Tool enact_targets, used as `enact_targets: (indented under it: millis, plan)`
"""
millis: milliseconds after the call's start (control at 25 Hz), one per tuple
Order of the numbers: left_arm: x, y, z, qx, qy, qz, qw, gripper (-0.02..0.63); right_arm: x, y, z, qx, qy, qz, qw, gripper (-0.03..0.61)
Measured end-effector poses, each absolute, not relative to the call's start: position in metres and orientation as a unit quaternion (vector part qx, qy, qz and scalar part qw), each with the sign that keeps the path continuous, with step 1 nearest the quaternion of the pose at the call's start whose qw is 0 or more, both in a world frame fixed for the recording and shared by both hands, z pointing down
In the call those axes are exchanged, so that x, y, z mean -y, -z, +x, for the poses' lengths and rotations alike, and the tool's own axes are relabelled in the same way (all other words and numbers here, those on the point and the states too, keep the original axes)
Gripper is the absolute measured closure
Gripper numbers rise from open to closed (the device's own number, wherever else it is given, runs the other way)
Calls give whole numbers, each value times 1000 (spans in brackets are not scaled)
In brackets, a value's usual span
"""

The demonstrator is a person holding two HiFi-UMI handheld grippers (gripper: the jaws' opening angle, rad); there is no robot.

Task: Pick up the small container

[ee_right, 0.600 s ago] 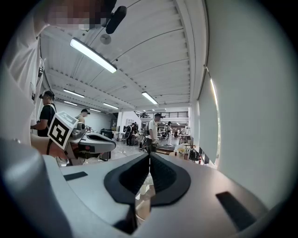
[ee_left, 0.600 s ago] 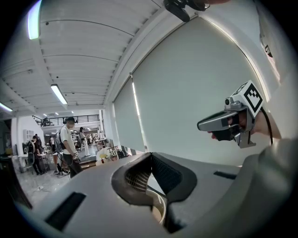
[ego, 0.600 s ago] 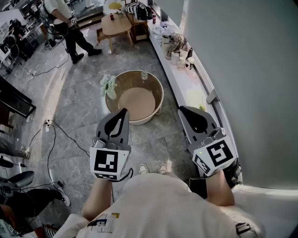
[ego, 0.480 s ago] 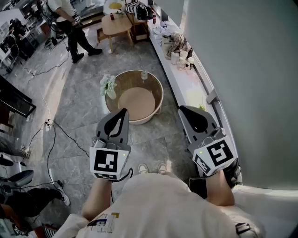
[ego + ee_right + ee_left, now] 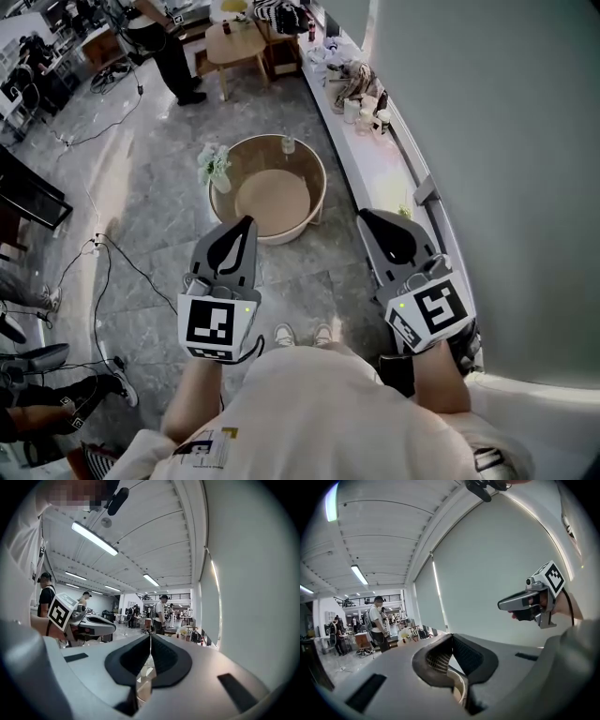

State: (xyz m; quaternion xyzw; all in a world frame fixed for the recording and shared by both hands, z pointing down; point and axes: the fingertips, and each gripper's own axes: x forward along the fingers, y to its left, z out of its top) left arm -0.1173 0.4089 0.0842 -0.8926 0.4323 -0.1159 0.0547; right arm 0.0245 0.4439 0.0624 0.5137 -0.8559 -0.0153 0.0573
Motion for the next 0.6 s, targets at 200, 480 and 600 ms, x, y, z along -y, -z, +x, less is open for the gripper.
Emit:
enact_targets:
  millis: [200, 480, 600]
  plan:
    - [-414, -85, -105, -435, 120, -891, 56, 606, -448, -66, 38, 857, 11, 511, 60, 568]
    - [-414, -87, -97, -456, 132, -879, 58, 606, -451, -67, 61, 861, 11, 504, 60, 568]
    - [-417, -89, -92, -461, 134, -875, 58, 606, -452, -71, 70, 863, 12, 502, 61, 568]
